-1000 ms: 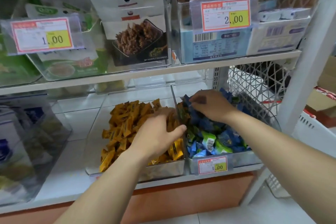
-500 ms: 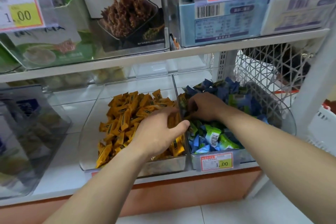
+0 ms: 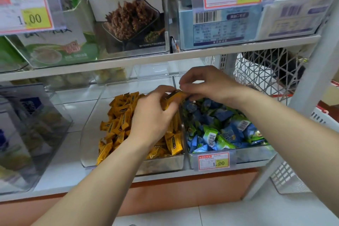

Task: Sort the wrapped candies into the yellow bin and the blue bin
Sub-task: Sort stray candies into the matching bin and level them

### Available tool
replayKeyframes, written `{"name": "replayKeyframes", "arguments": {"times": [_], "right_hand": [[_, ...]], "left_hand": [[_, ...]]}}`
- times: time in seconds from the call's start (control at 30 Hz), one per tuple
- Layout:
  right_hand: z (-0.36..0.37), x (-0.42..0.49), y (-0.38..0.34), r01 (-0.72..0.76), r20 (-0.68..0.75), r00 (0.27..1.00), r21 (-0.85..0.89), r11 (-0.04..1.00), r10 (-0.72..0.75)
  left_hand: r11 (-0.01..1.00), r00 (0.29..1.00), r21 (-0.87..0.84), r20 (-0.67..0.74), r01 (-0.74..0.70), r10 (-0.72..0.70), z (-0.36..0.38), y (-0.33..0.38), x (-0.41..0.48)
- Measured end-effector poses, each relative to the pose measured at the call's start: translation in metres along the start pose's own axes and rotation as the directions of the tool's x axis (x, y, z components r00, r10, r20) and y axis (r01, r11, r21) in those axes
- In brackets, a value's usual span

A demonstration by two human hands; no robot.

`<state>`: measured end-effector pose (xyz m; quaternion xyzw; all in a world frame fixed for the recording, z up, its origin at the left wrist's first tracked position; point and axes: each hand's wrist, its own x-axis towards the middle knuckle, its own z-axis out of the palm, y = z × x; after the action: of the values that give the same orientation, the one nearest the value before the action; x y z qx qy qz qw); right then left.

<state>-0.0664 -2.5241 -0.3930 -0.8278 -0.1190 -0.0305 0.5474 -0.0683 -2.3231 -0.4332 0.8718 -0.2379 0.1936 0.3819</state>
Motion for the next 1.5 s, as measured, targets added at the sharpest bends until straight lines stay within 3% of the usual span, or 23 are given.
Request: {"name": "replayKeyframes", "arguments": {"times": [0.07,0.13,0.2,0.3,0.43,0.67,0.77,0.8,0.83,0.9,0.97,1.2,1.5], "right_hand": [[0.004,0.005,0.014,-0.033,-0.082,0.997,-0.238,0.971,0.013],[0.013,0.005,0.032,-0.022,0.042,0.998,-0.432,0.901,0.044],[0.024,0.001,0.051,0.0,0.247,0.957,-0.529,0.849,0.154],[0.027,-0.007,0.071,-0.04,0.358,0.866,-0.649,0.76,0.351],[0.006,-0.005,0.078,-0.004,0.292,0.857,-0.82,0.572,0.425],[-0.011,0.001,0.065,-0.013,0.102,0.921,-0.956,0.293,0.375],[0.008,0.008,0.056,0.053,0.088,0.973,-0.985,0.163,0.214],[0.016,0.012,0.053,0.073,0.103,0.984,-0.976,0.204,0.143],[0.023,0.014,0.051,0.089,0.128,0.986,-0.947,0.309,0.109],[0.035,0.016,0.052,0.063,0.195,0.969,-0.794,0.604,0.155],[0.041,0.015,0.059,-0.023,0.243,0.936,-0.677,0.736,0.253],[0.038,0.012,0.078,-0.114,0.381,0.787,-0.683,0.721,0.485],[0.051,0.012,0.082,-0.173,0.42,0.719,-0.664,0.728,0.554]], "left_hand": [[0.968,0.995,0.232,0.012,0.09,-0.095,-0.006,-0.01,0.002],[0.933,0.988,0.334,0.014,0.138,-0.151,-0.012,-0.02,0.001],[0.96,0.99,0.254,0.044,0.115,-0.131,-0.012,-0.02,0.0],[0.987,0.958,0.152,0.273,0.053,-0.093,-0.003,-0.013,-0.008],[0.986,0.855,0.162,0.508,0.021,-0.102,0.006,-0.013,-0.012],[0.994,0.866,0.102,0.493,0.04,-0.085,0.004,-0.015,-0.013],[0.994,0.869,0.098,0.487,0.05,-0.091,0.004,-0.016,-0.014],[0.994,0.873,0.096,0.479,0.054,-0.094,0.005,-0.016,-0.014],[0.994,0.877,0.094,0.471,0.059,-0.097,0.005,-0.016,-0.014],[0.994,0.881,0.094,0.463,0.064,-0.1,0.005,-0.016,-0.014],[0.993,0.88,0.092,0.463,0.07,-0.105,0.005,-0.016,-0.015],[0.994,0.875,0.066,0.472,0.085,-0.106,0.006,-0.017,-0.015],[0.995,0.878,0.049,0.468,0.089,-0.102,0.008,-0.019,-0.016]]}}
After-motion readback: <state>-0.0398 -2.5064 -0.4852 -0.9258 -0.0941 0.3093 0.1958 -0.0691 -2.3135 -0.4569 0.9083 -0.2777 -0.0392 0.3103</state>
